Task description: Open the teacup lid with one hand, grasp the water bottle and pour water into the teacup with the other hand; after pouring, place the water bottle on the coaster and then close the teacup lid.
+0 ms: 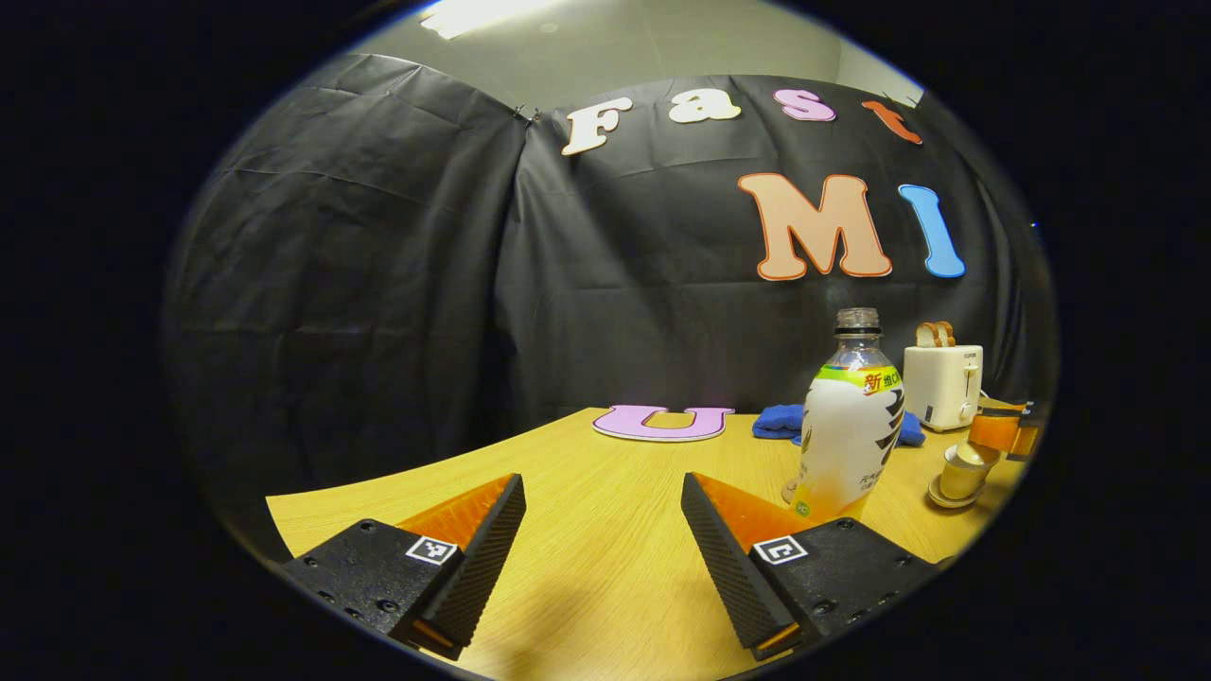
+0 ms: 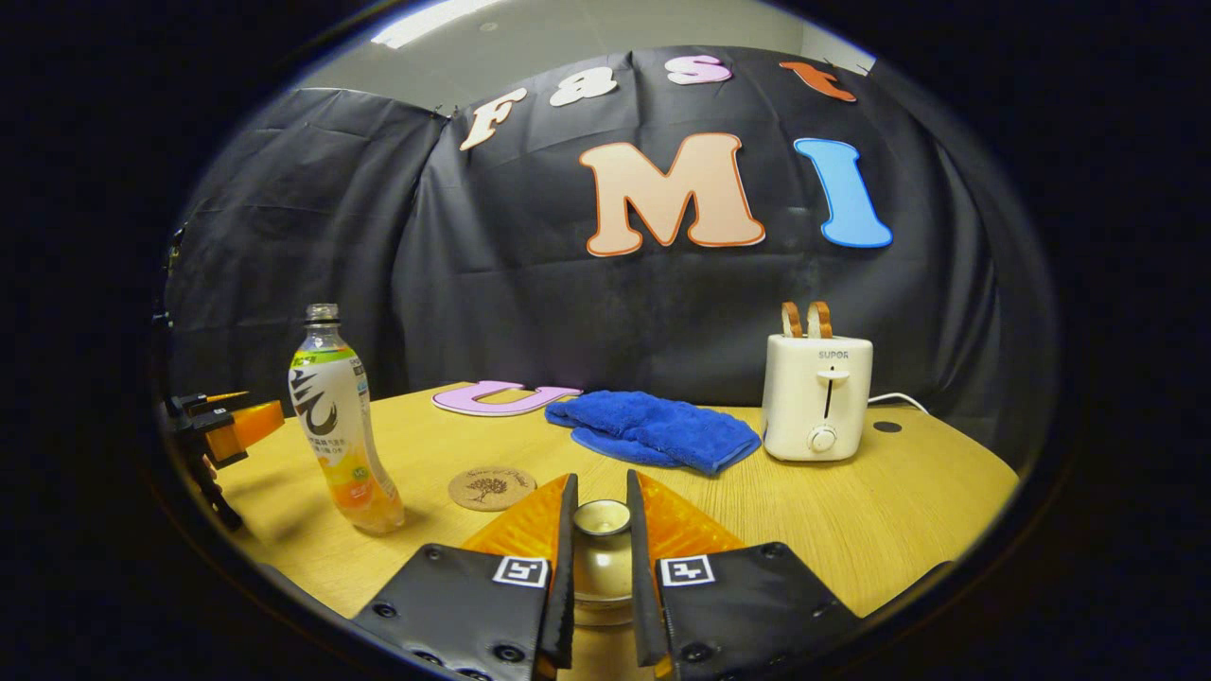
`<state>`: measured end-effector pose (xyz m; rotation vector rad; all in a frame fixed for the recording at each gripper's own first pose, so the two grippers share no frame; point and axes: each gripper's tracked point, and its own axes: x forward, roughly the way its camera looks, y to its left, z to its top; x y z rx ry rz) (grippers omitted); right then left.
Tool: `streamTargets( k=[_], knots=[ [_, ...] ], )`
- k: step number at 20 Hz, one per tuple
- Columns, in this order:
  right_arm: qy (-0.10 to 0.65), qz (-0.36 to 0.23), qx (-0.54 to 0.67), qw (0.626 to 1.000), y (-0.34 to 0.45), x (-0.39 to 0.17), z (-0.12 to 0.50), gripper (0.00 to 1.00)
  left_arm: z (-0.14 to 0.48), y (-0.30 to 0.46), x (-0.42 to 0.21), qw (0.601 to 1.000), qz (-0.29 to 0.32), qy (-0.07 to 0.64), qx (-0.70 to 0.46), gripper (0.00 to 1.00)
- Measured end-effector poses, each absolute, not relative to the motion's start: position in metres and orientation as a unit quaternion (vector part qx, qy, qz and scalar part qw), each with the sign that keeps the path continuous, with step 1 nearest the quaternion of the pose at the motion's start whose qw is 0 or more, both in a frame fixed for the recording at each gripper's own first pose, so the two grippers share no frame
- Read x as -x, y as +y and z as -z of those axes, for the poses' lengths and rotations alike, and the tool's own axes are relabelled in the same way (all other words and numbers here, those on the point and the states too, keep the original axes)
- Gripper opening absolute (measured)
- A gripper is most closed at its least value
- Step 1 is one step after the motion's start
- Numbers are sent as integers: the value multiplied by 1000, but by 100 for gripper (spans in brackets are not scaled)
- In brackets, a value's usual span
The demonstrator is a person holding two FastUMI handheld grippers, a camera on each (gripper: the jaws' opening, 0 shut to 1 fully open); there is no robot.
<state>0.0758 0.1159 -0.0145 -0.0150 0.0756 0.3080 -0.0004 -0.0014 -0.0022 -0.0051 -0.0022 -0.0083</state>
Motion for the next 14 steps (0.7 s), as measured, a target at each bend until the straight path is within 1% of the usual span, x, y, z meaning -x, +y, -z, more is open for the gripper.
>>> streamTargets(
  k=[5, 7, 8, 9, 10, 11, 14],
  knots=[
    [23, -149, -1, 989, 109, -64, 9, 29, 1, -5, 1, 1000, 16, -2, 3, 95],
    [15, -144, -3, 989, 104, -60, 7, 29, 1, -9, 2, 1000, 30, -2, 4, 95],
    [10, -142, -2, 990, 101, -57, 5, 30, 1, -14, 4, 999, 43, -3, 4, 95],
    [10, -137, -3, 991, 98, -55, 5, 28, 1, -20, 7, 998, 56, -3, 4, 95],
    [9, -128, -3, 992, 93, -52, 5, 30, 1, -26, 10, 998, 70, -4, 4, 95],
    [7, -117, -2, 993, 86, -51, 3, 28, 0, -31, 11, 996, 84, -4, 5, 95],
    [6, -102, -2, 995, 77, -43, 4, 29, 0, -48, 17, 992, 129, -6, 5, 95]
  ],
)
